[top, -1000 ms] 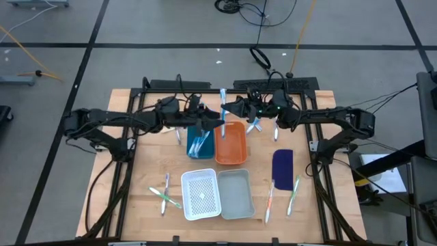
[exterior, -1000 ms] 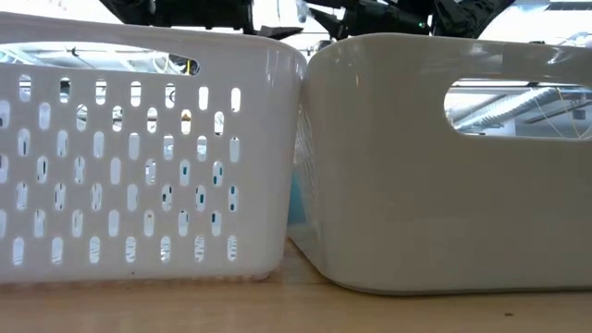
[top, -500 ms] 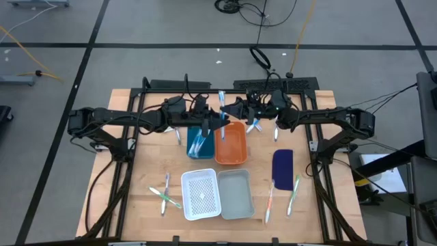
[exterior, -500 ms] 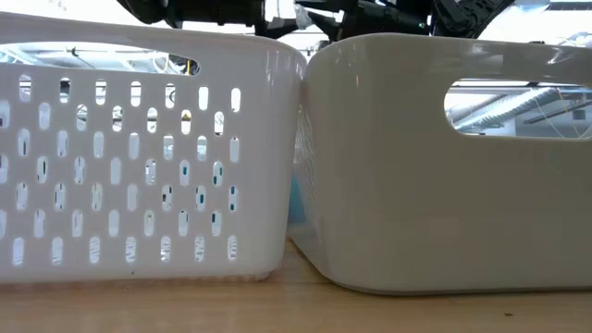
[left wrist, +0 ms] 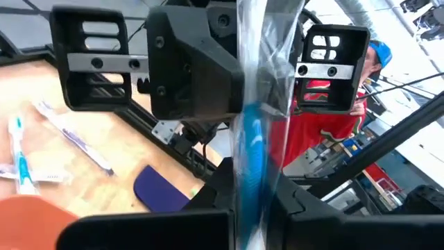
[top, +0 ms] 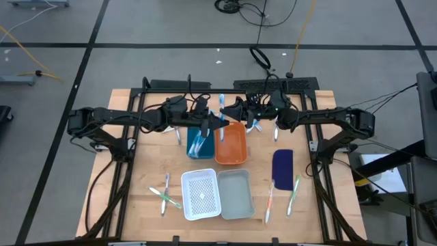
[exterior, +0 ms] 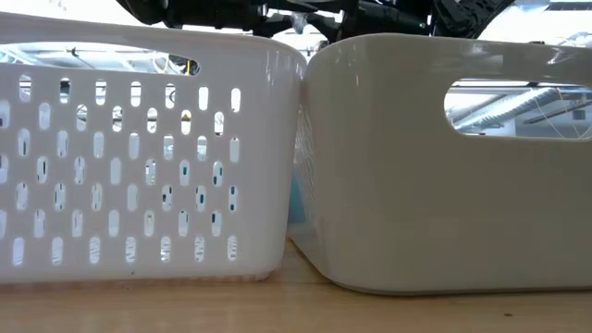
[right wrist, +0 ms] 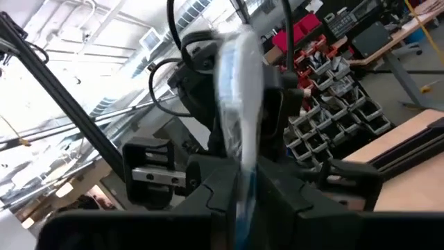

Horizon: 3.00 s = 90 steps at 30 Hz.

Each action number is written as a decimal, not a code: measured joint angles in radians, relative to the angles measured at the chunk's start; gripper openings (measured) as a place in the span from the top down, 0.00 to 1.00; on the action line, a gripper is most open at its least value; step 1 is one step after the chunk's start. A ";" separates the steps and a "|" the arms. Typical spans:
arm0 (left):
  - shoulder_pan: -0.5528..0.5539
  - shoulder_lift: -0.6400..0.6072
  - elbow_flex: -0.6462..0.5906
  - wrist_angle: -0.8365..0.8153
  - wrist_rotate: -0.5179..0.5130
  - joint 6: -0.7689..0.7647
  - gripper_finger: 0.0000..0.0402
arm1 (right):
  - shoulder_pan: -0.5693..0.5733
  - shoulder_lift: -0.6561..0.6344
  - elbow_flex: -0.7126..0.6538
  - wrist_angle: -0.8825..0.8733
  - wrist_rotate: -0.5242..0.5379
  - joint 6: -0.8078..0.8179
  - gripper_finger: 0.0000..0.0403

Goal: Pick & Place Toothbrushes
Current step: Put the blue toothbrush into the blue bin

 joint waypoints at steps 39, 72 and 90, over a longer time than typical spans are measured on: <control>0.136 -0.154 -0.001 -0.912 0.218 -0.366 0.98 | -0.105 -0.127 -0.103 -0.242 -0.274 -0.244 0.99; 0.294 0.197 0.000 -0.966 0.530 -0.431 0.98 | -0.109 -0.405 -0.378 -0.198 -0.123 -0.215 1.00; 0.320 0.207 0.000 -0.919 0.496 -0.433 0.94 | -0.109 -0.405 -0.378 -0.199 -0.125 -0.215 1.00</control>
